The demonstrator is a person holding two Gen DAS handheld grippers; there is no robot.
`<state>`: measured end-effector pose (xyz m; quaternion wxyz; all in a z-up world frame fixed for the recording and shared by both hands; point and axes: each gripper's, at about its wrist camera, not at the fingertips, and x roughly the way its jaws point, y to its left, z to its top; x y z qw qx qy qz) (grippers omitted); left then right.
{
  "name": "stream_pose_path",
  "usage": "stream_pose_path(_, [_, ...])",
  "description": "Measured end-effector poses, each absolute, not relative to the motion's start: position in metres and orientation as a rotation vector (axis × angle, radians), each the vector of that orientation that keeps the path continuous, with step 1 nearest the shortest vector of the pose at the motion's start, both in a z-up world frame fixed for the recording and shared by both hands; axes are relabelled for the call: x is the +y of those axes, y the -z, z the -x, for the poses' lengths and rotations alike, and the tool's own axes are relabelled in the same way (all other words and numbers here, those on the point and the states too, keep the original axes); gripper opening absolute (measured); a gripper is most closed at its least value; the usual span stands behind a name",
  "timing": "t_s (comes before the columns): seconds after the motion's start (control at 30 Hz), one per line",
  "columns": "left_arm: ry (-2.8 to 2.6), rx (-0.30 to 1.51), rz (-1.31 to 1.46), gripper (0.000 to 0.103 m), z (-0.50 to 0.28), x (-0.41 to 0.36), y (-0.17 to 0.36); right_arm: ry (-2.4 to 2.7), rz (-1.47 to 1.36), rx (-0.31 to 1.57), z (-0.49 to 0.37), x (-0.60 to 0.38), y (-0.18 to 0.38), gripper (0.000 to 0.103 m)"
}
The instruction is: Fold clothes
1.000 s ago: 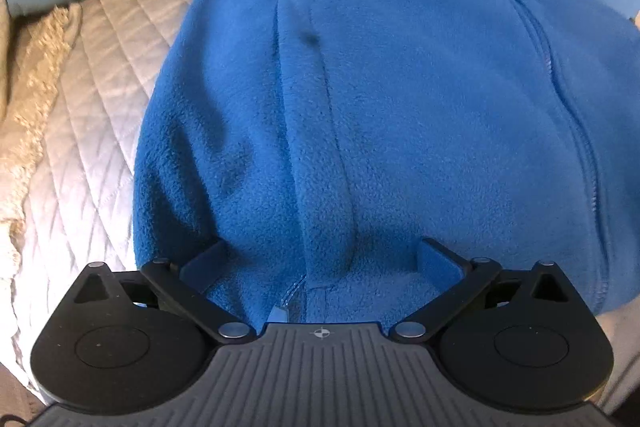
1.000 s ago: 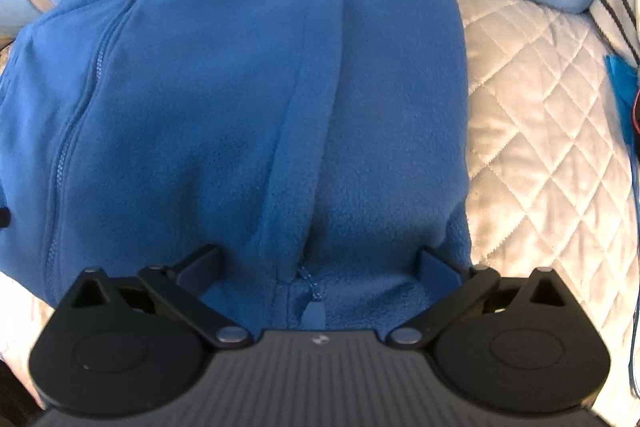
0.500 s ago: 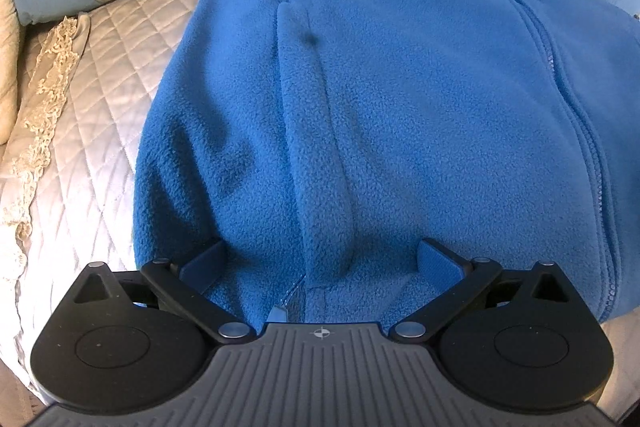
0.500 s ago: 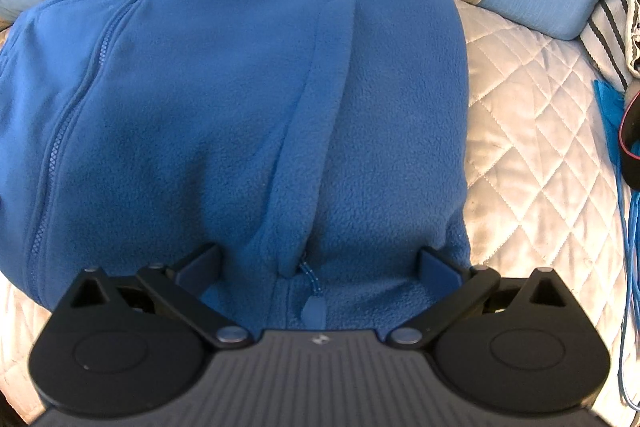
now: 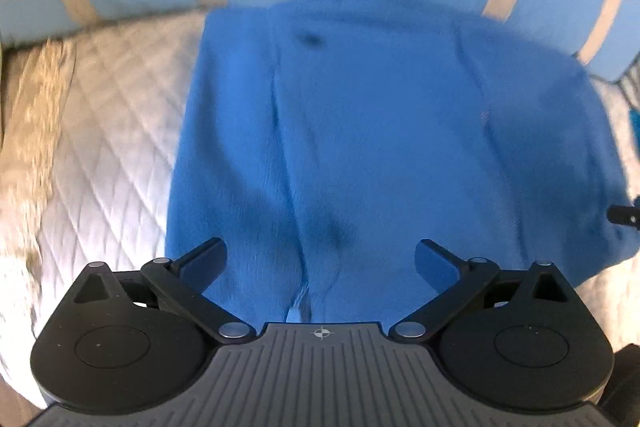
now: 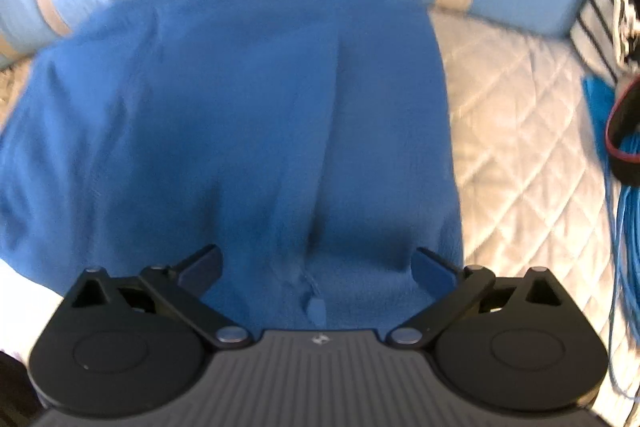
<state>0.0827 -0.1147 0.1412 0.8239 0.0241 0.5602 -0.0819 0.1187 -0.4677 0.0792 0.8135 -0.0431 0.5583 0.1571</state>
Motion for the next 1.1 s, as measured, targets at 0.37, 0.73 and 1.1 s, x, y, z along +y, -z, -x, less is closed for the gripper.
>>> stream_pose_path(0.37, [0.198,1.113,0.048,0.103,-0.128,-0.140,-0.129,-0.310,0.086,1.099,-0.171,-0.466,-0.100,0.102])
stream_pose_path(0.73, [0.192,1.172,0.012,0.103,-0.135,-0.159,-0.043,-0.301,0.154,1.146,-0.178,-0.429,-0.025,0.102])
stream_pose_path(1.1, [0.174,1.085,-0.057,0.103,-0.119,-0.177,-0.034,-0.274,0.151,1.075,-0.168,-0.422,-0.002,0.102])
